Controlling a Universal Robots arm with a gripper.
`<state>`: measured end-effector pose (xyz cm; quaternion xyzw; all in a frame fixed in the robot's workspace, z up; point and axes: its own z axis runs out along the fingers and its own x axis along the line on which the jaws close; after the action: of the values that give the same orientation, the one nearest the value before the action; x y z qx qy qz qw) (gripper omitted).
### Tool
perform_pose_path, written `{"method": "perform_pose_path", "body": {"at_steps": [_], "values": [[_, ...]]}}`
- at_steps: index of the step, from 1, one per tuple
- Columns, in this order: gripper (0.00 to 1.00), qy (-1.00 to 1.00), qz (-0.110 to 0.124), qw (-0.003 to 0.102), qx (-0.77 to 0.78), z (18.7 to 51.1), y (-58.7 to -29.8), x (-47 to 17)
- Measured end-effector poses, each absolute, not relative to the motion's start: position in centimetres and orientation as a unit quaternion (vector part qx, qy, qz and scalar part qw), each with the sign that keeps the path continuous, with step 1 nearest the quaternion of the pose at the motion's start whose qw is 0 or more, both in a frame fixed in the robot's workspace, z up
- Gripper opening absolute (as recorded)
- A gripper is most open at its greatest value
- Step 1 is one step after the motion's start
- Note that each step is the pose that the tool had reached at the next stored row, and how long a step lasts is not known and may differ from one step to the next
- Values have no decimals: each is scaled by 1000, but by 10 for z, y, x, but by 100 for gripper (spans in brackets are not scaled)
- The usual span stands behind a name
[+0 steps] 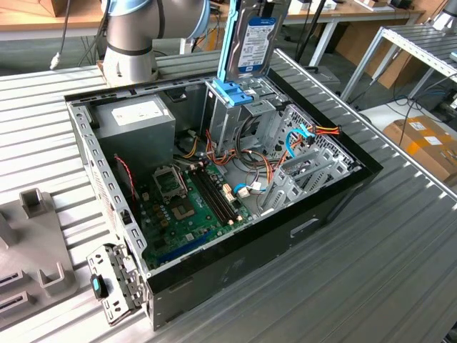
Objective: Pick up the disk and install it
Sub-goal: 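Pick up the disk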
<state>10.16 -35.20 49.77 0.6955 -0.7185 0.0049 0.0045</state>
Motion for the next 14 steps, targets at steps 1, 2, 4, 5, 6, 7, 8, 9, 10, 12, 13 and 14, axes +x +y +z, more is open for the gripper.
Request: {"method": "perform_pose_path", "body": {"at_steps": [1,2,4,5,6,7,8,9,10,12,13,14], "values": [[35,-719,5,5,695,498,-352,102],[35,-718,5,5,696,498,-351,102],[35,-718,5,5,696,498,-350,102],[35,-718,5,5,696,498,-350,102],[35,-718,5,5,696,498,-350,102],[35,-718,5,5,696,498,-350,102],[35,-718,5,5,696,498,-350,102],[35,-718,5,5,696,498,-350,102],[35,-718,5,5,696,498,-350,102],[35,-718,5,5,696,498,-350,102],[35,-719,5,5,695,498,-351,102],[35,-719,5,5,695,498,-351,102]]}}
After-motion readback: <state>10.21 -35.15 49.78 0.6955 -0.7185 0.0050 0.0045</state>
